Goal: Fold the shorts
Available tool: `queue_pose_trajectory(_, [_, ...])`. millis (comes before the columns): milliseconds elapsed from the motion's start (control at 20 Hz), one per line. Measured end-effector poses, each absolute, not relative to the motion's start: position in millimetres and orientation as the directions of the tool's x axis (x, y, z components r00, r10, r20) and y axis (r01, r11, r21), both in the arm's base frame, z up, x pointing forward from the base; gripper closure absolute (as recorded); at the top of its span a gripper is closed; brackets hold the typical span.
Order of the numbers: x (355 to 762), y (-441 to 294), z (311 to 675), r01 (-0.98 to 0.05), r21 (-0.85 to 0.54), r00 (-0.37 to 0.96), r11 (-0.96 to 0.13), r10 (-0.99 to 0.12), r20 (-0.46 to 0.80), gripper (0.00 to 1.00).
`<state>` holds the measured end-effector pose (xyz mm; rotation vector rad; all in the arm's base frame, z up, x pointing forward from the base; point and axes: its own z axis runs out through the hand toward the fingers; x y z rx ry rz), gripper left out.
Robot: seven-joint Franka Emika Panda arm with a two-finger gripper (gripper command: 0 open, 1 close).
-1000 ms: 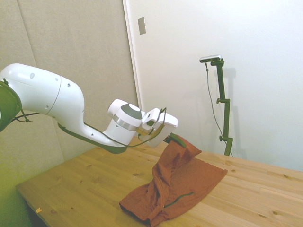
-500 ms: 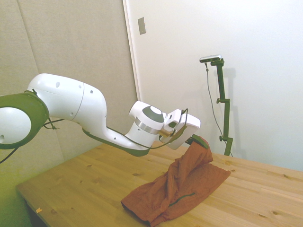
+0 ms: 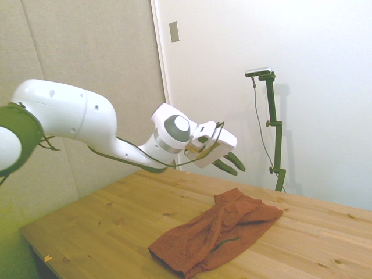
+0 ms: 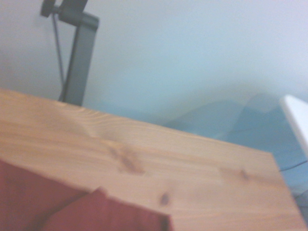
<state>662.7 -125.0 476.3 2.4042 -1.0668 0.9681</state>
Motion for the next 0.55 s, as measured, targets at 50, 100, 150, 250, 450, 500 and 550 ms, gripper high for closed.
queue_pose_trajectory(50, [648.3,-108.3,482.7,-0.747,0.021,0.509,-0.664,-0.552,0.66,0.0])
queue_pose_trajectory(100, [633.5,-91.1,487.2,-0.744,0.012,0.532,-0.668,-0.582,0.616,0.0])
queue_pose_trajectory(150, [618.4,-74.4,488.9,-0.739,0.002,0.555,-0.674,-0.607,0.569,0.0])
queue_pose_trajectory(250, [585.8,-40.1,485.2,-0.723,-0.015,0.606,-0.691,-0.644,0.466,0.0])
queue_pose_trajectory(450, [503.7,21.8,474.8,-0.66,-0.017,0.727,-0.751,-0.644,0.24,0.0])
queue_pose_trajectory(500, [482.6,29.6,474.0,-0.64,-0.019,0.753,-0.768,-0.632,0.182,0.0])
queue_pose_trajectory(550, [462.0,34.0,476.3,-0.614,-0.022,0.78,-0.789,-0.612,0.13,0.0])
